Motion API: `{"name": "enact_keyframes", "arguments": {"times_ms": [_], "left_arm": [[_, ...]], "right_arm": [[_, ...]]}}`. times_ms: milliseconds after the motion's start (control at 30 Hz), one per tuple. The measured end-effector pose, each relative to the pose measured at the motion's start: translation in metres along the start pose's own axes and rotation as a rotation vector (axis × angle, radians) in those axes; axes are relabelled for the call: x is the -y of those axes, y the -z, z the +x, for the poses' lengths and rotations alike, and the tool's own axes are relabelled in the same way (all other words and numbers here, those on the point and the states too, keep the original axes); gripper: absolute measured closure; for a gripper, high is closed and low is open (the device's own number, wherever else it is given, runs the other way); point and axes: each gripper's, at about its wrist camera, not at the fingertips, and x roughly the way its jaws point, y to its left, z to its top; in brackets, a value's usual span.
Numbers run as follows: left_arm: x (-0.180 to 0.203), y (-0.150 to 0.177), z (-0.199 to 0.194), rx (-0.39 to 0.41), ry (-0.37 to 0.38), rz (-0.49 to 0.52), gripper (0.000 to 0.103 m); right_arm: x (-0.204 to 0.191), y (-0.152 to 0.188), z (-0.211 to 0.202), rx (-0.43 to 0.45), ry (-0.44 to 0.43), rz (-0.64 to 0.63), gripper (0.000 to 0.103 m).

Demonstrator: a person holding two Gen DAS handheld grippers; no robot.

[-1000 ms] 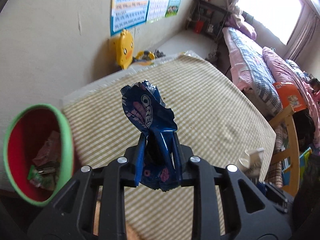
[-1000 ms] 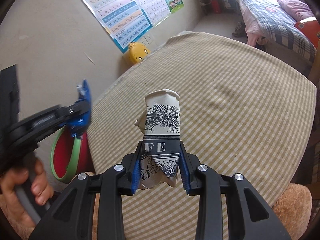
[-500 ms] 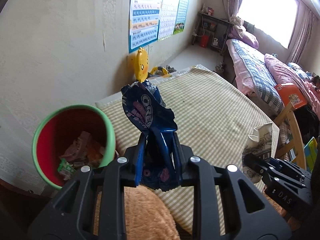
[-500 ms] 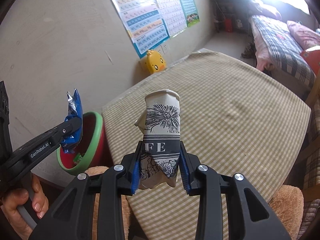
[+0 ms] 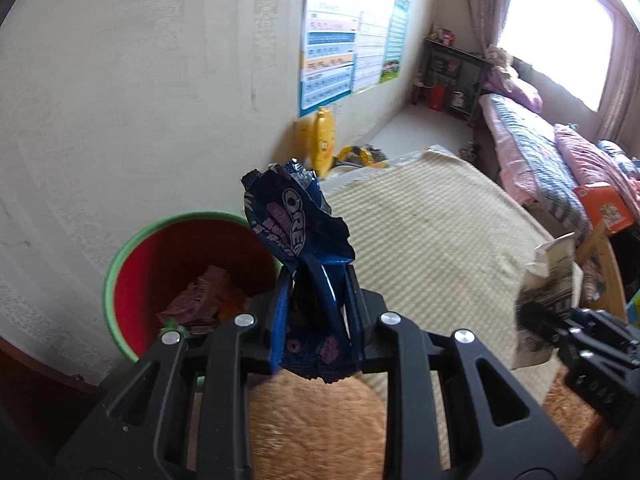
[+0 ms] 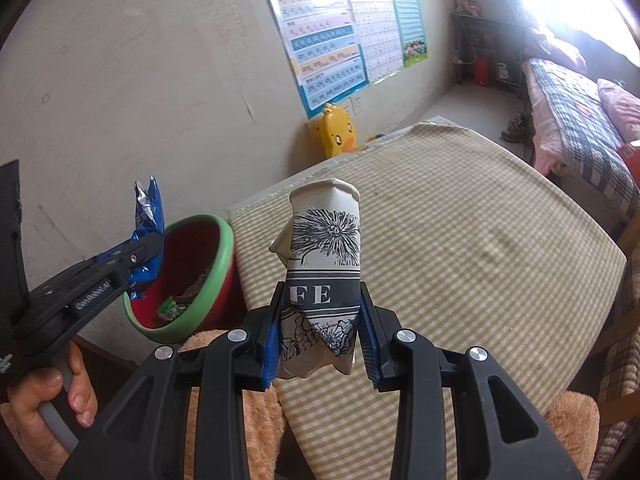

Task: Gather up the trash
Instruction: 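Carry the Oreo wrapper and paper cup over the red bucket, then open both tools to drop the Oreo wrapper and paper cup into the bucket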

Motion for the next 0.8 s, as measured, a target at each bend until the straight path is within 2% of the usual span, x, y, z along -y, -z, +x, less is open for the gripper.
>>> {"name": "enact_keyframes", "arguments": {"times_ms": [167, 367, 567, 800], "left_arm": [[-0.031, 0.001, 0.006, -0.007, -0.071, -0.048, 0.078], [-0.076, 0.005, 0.019, -0.043, -0.13, -0.114, 0.078], [-0.12, 0.011, 0.038, -0.1, -0.137, -0.218, 0.078], [-0.141, 0.019, 0.053, -0.148, -0.128, -0.285, 0.077]], "right_arm": [[-0.021, -0.014, 0.015, -0.01, -0.056, -0.038, 0.07], [-0.065, -0.031, 0.049, -0.037, -0.138, -0.136, 0.07], [-0.113, -0.047, 0.097, -0.089, -0.234, -0.195, 0.069], [-0.15, -0.057, 0.144, -0.146, -0.3, -0.235, 0.068]]}}
